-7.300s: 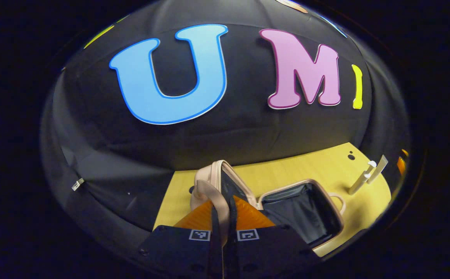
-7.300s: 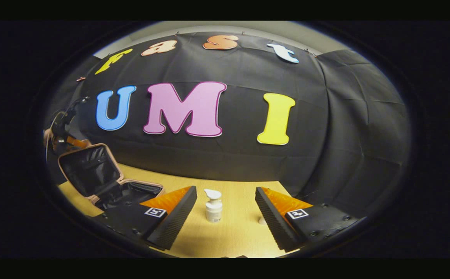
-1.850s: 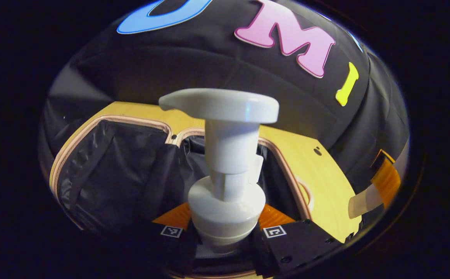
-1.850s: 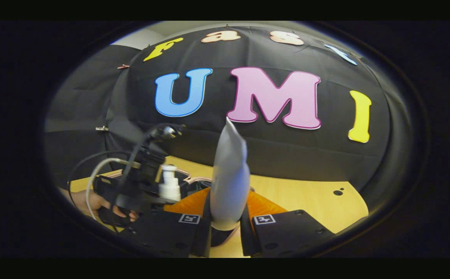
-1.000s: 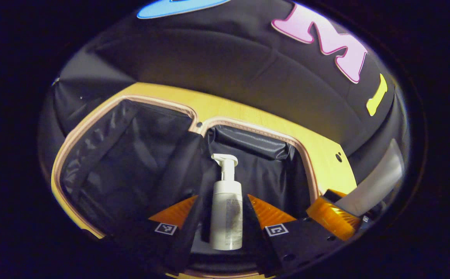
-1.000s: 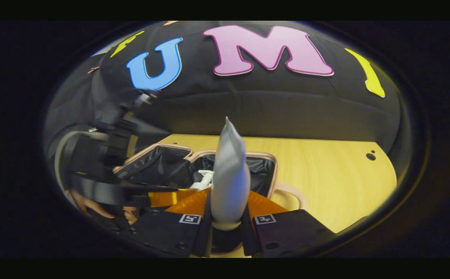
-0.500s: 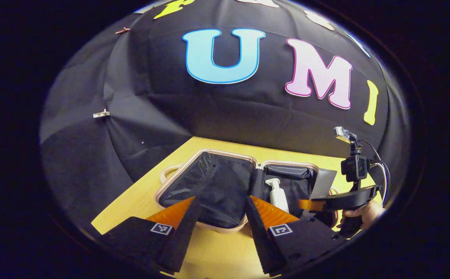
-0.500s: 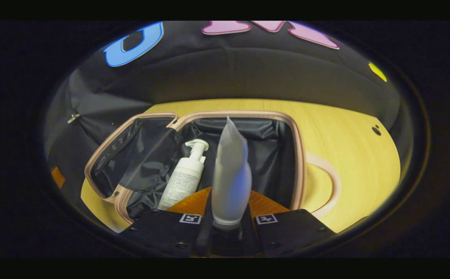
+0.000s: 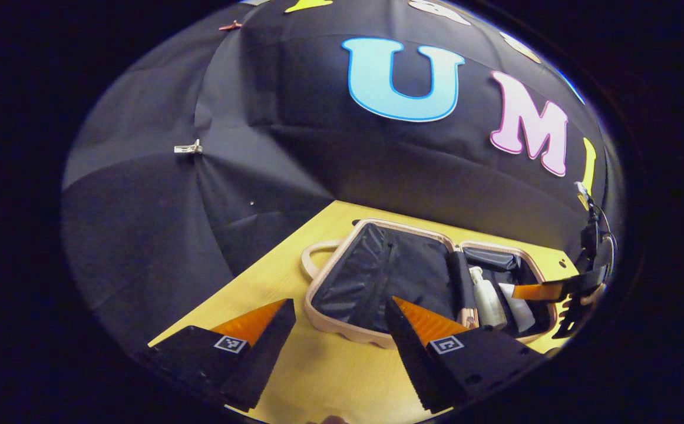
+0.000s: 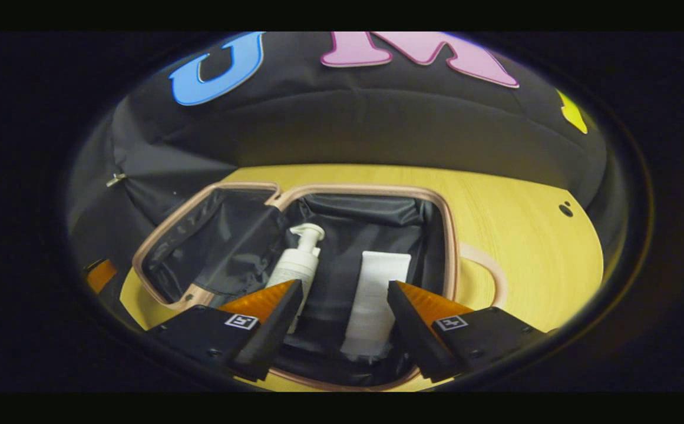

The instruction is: First open the suitcase, pack the skin care products into it, and then close the suitcase.

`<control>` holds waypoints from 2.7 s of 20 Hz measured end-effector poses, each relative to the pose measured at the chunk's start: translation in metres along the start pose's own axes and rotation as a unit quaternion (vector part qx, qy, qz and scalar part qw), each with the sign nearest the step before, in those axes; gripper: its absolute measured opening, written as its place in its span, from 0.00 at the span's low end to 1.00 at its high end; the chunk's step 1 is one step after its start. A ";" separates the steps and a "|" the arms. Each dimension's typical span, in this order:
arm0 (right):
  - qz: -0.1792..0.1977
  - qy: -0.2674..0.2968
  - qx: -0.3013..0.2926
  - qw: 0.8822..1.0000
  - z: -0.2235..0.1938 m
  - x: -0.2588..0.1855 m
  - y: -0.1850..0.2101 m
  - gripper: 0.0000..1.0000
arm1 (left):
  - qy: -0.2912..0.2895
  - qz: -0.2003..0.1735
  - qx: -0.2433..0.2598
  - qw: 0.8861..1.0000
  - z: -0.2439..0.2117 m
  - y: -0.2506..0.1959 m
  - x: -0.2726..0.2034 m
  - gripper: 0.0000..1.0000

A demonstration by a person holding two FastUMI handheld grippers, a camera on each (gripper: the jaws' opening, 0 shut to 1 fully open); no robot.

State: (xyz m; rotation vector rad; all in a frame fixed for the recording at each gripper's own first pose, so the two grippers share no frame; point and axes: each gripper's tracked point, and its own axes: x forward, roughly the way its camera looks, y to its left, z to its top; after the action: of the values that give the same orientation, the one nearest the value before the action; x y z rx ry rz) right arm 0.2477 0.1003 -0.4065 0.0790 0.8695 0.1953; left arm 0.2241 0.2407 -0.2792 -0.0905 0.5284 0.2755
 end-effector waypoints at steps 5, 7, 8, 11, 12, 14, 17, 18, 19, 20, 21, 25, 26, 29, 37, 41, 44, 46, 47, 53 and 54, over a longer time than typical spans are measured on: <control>0.010 -0.078 -0.010 0.997 0.043 -0.040 -0.014 0.98 | 0.006 -0.049 -0.008 0.999 0.038 0.030 0.070 0.96; -0.001 -0.119 -0.021 0.993 0.059 -0.056 -0.031 0.98 | 0.030 -0.064 -0.002 0.997 0.044 0.042 0.105 0.97; -0.013 -0.139 -0.031 0.990 0.064 -0.061 -0.041 0.98 | 0.025 -0.070 -0.001 0.997 0.047 0.043 0.121 0.97; -0.022 -0.168 -0.062 0.984 0.065 -0.076 -0.056 0.98 | 0.086 -0.070 -0.034 0.993 0.027 0.054 0.170 0.95; -0.023 -0.173 -0.071 0.982 0.065 -0.080 -0.060 0.98 | 0.108 -0.069 -0.051 0.990 0.019 0.055 0.186 0.95; -0.042 -0.193 -0.085 0.977 0.070 -0.088 -0.075 0.98 | 0.147 -0.056 -0.061 0.986 0.000 0.062 0.200 0.95; -0.063 -0.203 -0.082 0.974 0.074 -0.091 -0.094 0.97 | 0.198 -0.086 -0.078 0.973 -0.021 0.046 0.206 0.92; -0.068 -0.202 -0.076 0.974 0.073 -0.091 -0.100 0.97 | 0.190 -0.090 -0.083 0.974 -0.022 0.043 0.211 0.85; -0.072 -0.201 -0.072 0.974 0.073 -0.091 -0.106 0.97 | 0.196 -0.084 -0.082 0.974 -0.030 0.041 0.220 0.79; -0.078 -0.201 -0.072 0.974 0.073 -0.092 -0.111 0.97 | 0.193 -0.070 -0.074 0.976 -0.030 0.044 0.218 0.50; -0.085 -0.202 -0.075 0.973 0.072 -0.092 -0.116 0.97 | 0.182 -0.065 -0.073 0.978 -0.026 0.045 0.221 0.22; -0.098 -0.206 -0.084 0.970 0.071 -0.099 -0.130 0.97 | 0.148 -0.051 -0.045 0.987 -0.012 0.045 0.213 0.20; -0.100 -0.207 -0.084 0.969 0.071 -0.103 -0.132 0.97 | 0.126 -0.038 -0.008 0.991 -0.004 0.043 0.210 0.17; -0.120 -0.218 -0.090 0.964 0.077 -0.116 -0.141 0.98 | 0.052 -0.027 0.090 0.994 0.048 0.028 0.177 0.13; -0.146 -0.257 -0.079 0.952 0.092 -0.168 -0.147 0.97 | -0.079 -0.171 0.069 0.980 0.172 -0.075 0.034 0.10; -0.170 -0.276 -0.068 0.943 0.085 -0.194 -0.155 0.96 | -0.104 -0.236 0.056 0.965 0.178 -0.176 -0.014 0.10; -0.181 -0.261 -0.042 0.947 0.067 -0.203 -0.166 0.97 | -0.086 -0.260 0.020 0.961 0.163 -0.235 -0.032 0.10; -0.199 -0.249 -0.022 0.948 0.061 -0.211 -0.178 0.97 | -0.083 -0.274 -0.010 0.958 0.151 -0.277 -0.037 0.10; -0.202 -0.248 -0.015 0.947 0.062 -0.212 -0.182 0.97 | -0.072 -0.283 -0.022 0.956 0.138 -0.299 -0.038 0.10; -0.196 -0.239 -0.003 0.951 0.066 -0.220 -0.220 0.96 | 0.013 -0.307 -0.009 0.951 0.026 -0.424 -0.021 0.10; -0.192 -0.231 -0.001 0.954 0.063 -0.219 -0.226 0.97 | 0.029 -0.304 -0.011 0.952 0.001 -0.434 -0.015 0.10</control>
State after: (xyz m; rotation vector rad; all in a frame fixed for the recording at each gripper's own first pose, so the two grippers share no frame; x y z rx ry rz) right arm 0.1892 -0.1644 -0.2347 -0.0471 0.4034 -0.1842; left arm 0.3343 -0.1790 -0.2642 -0.2782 0.5313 -0.3251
